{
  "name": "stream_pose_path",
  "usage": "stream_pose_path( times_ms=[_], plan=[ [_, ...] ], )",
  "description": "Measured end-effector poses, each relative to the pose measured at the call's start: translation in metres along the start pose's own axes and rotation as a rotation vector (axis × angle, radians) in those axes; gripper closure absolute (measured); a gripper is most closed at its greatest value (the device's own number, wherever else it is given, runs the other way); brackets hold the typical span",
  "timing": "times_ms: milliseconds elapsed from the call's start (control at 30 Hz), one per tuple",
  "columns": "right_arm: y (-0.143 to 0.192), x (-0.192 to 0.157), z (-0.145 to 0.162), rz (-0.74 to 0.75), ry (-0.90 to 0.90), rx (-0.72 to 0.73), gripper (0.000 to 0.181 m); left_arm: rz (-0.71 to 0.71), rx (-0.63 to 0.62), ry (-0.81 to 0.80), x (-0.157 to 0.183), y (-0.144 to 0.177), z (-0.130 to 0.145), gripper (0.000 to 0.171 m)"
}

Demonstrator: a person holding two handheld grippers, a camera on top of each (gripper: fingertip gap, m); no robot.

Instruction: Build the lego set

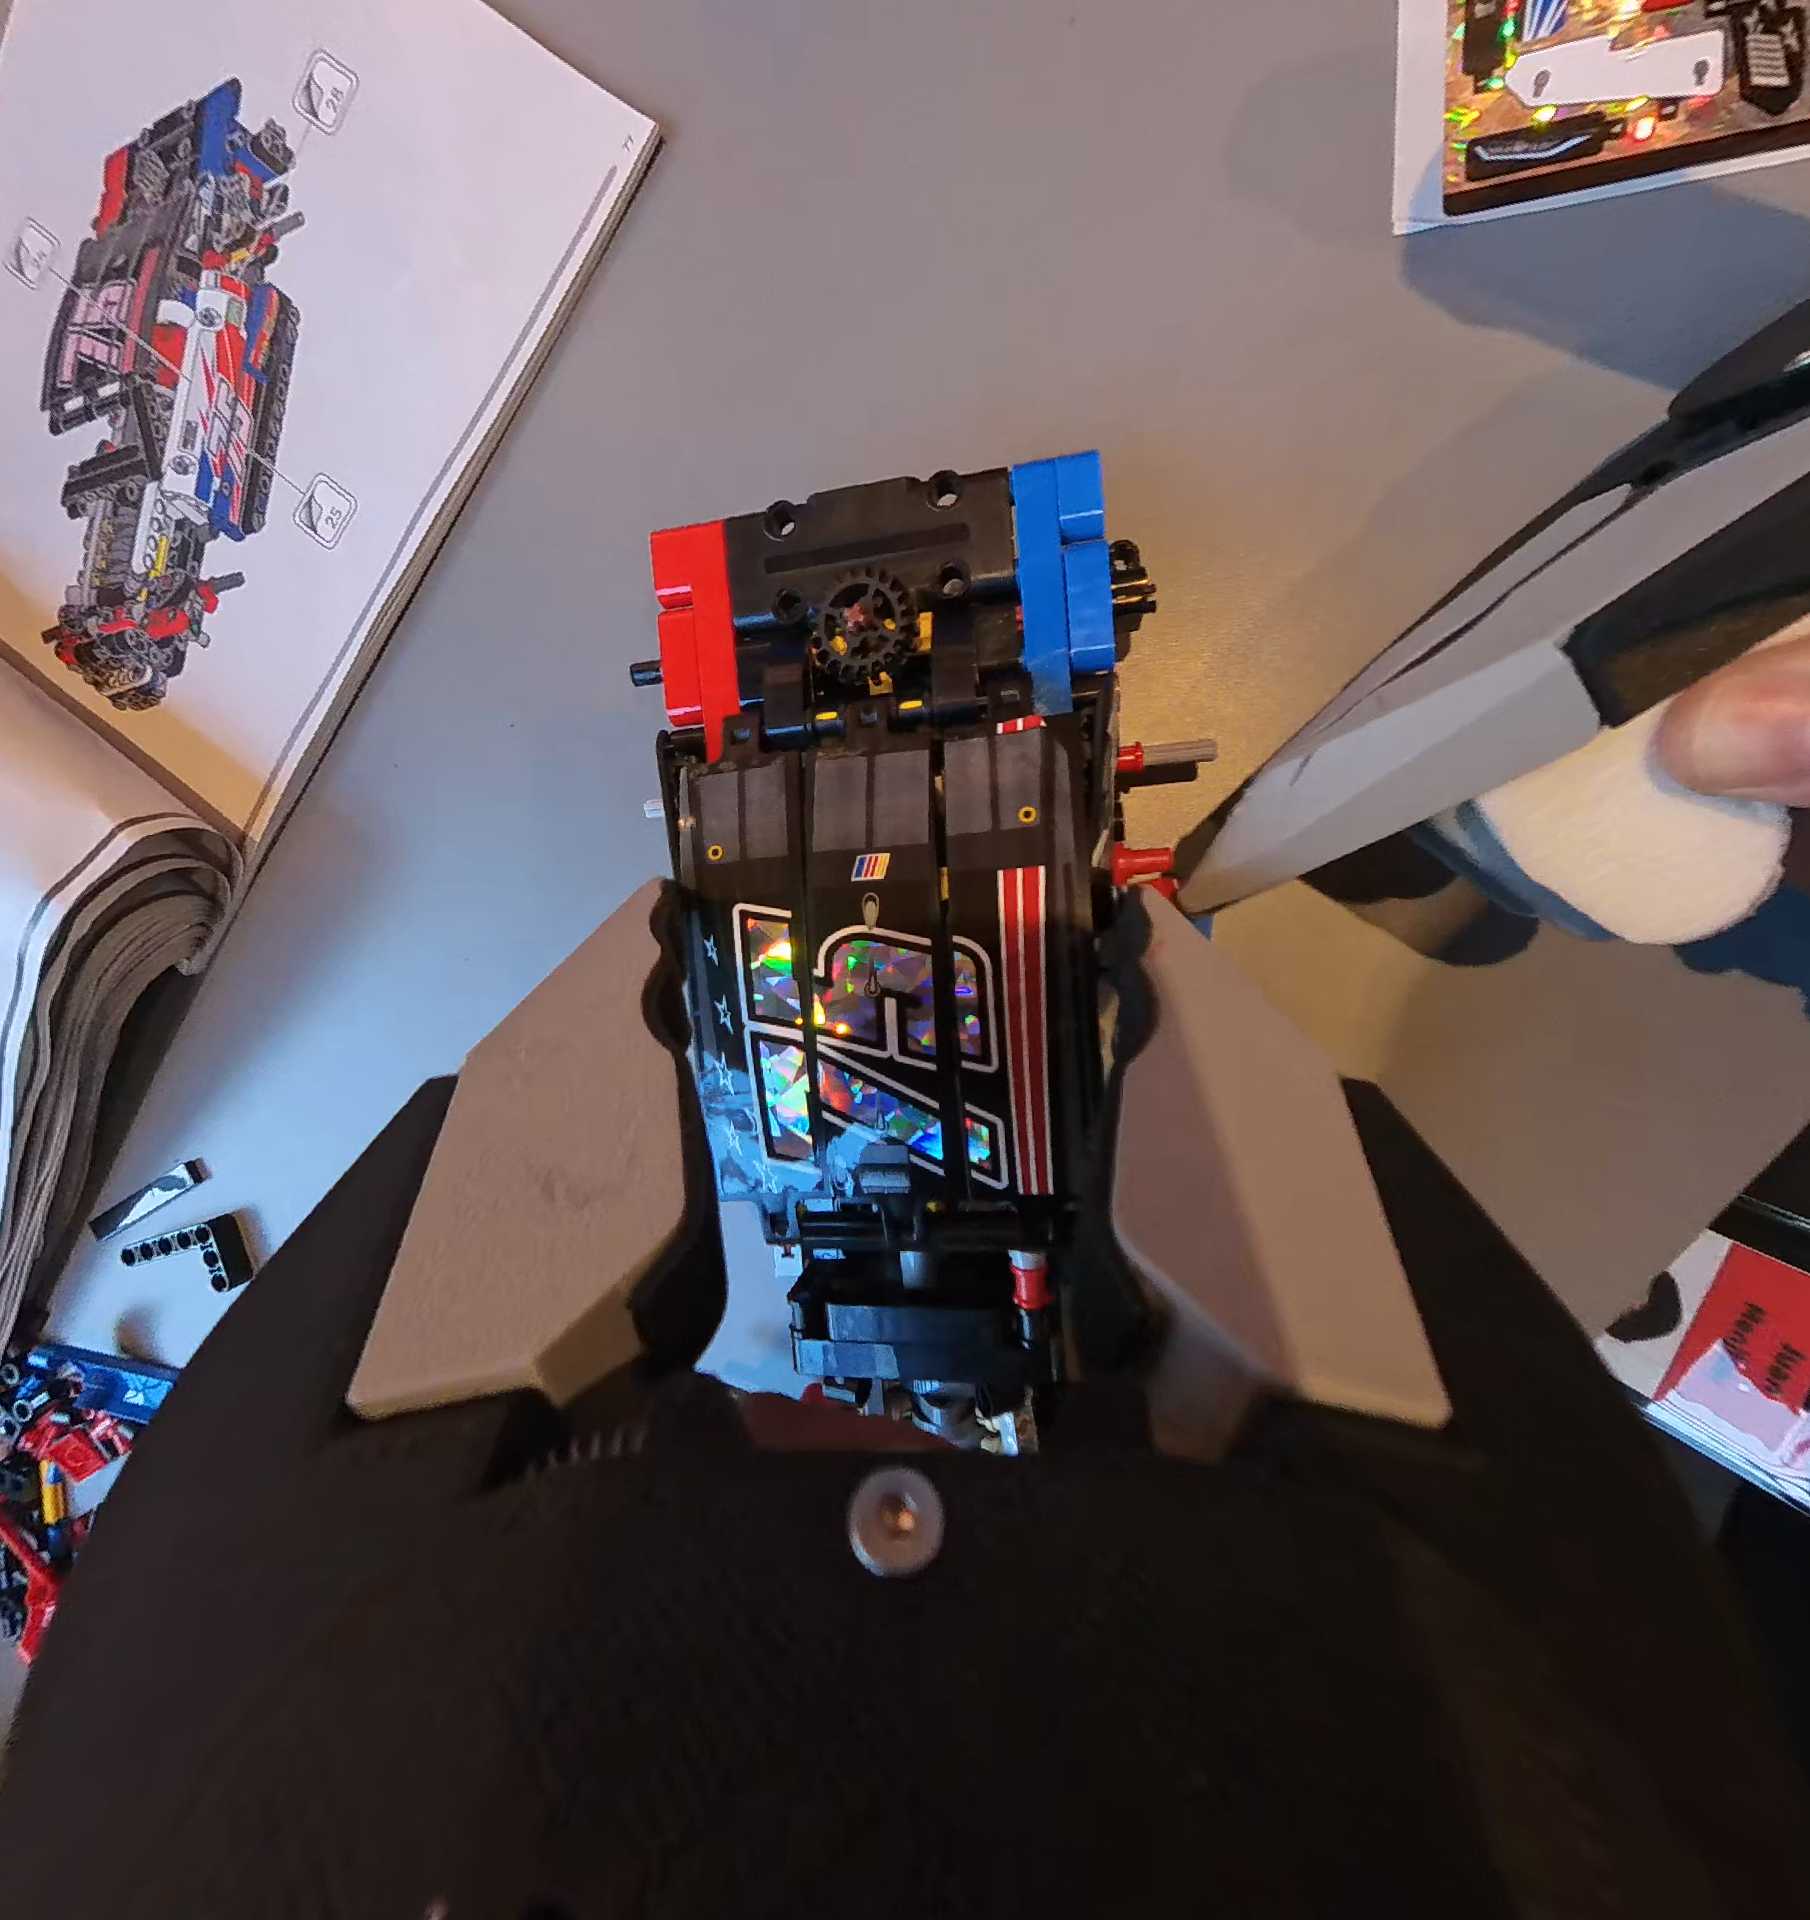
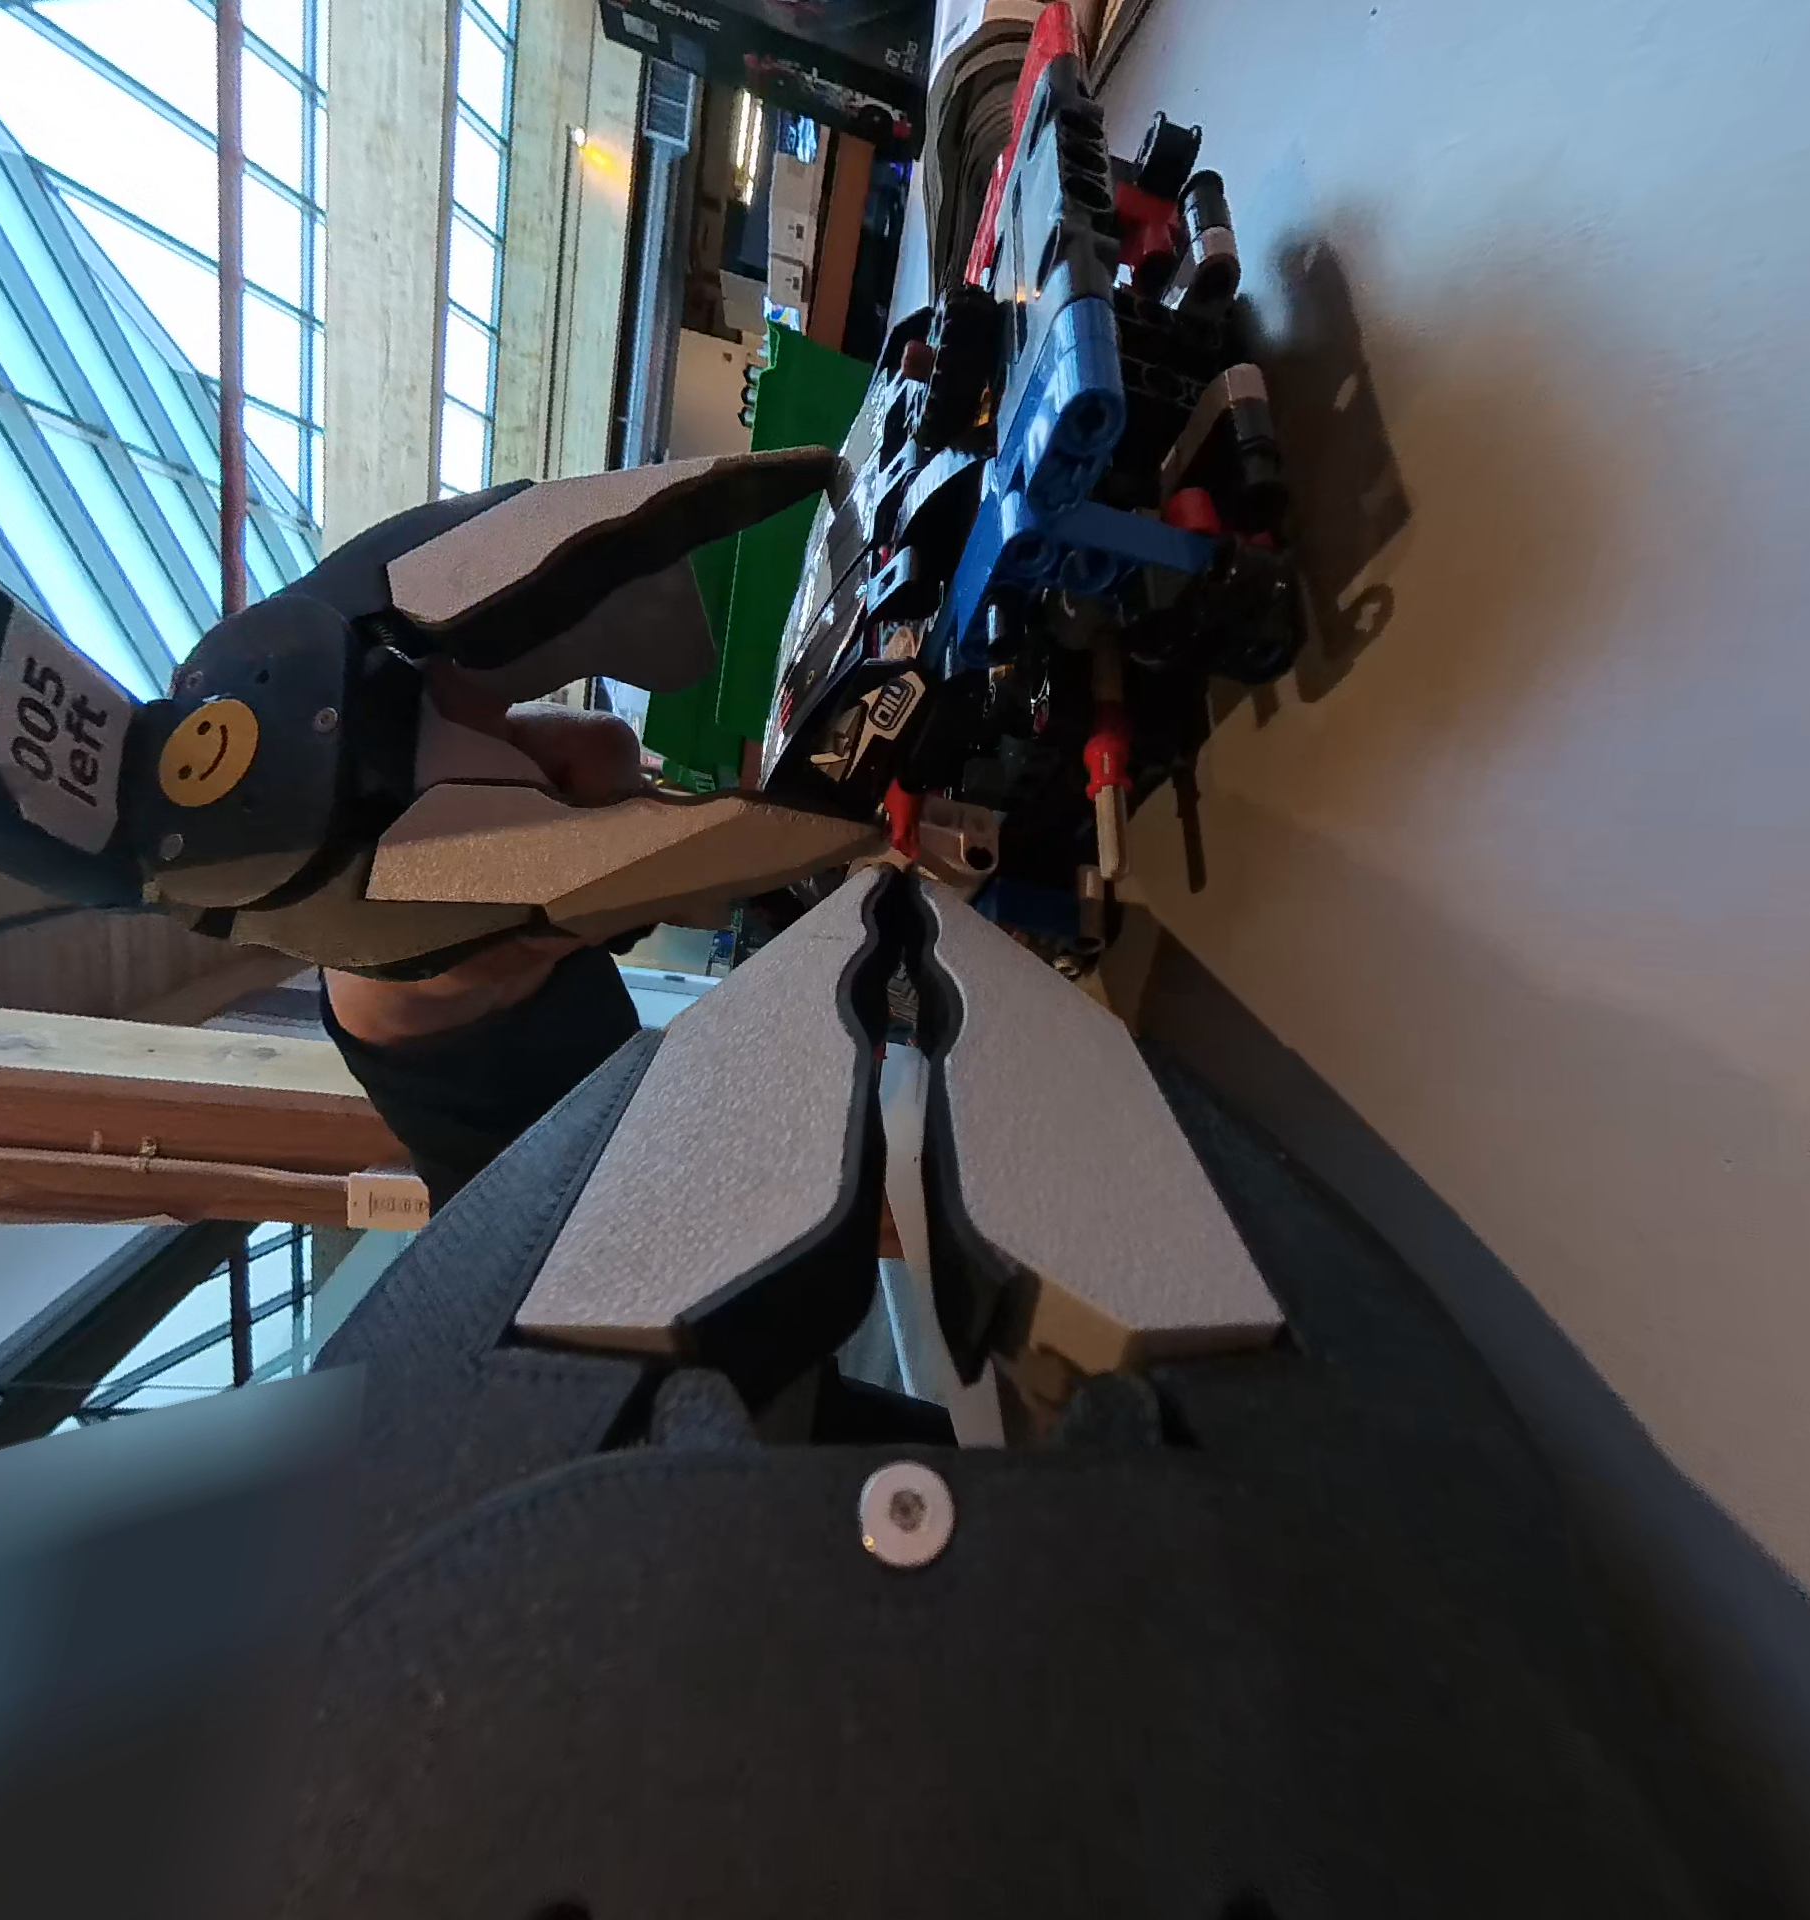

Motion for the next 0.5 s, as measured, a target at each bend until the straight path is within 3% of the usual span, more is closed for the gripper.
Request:
stream_pose_path(
  times_ms=[500],
  plan=[
    [0.0078,-0.0053,0.002,-0.11,0.026,0.003,0.181,0.06,0.036,0.057,-0.0041,0.0033,0.0013,0.095]
  ],
)
Point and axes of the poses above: each gripper's, where its closed fingertips meet, y back along the fingers, z out of its underside, x = y × z across the jaws, the point moved 7 cm from there along y, back along the fingers, and after that the axes turned 1 degree about -y, right-handed, at the moved point
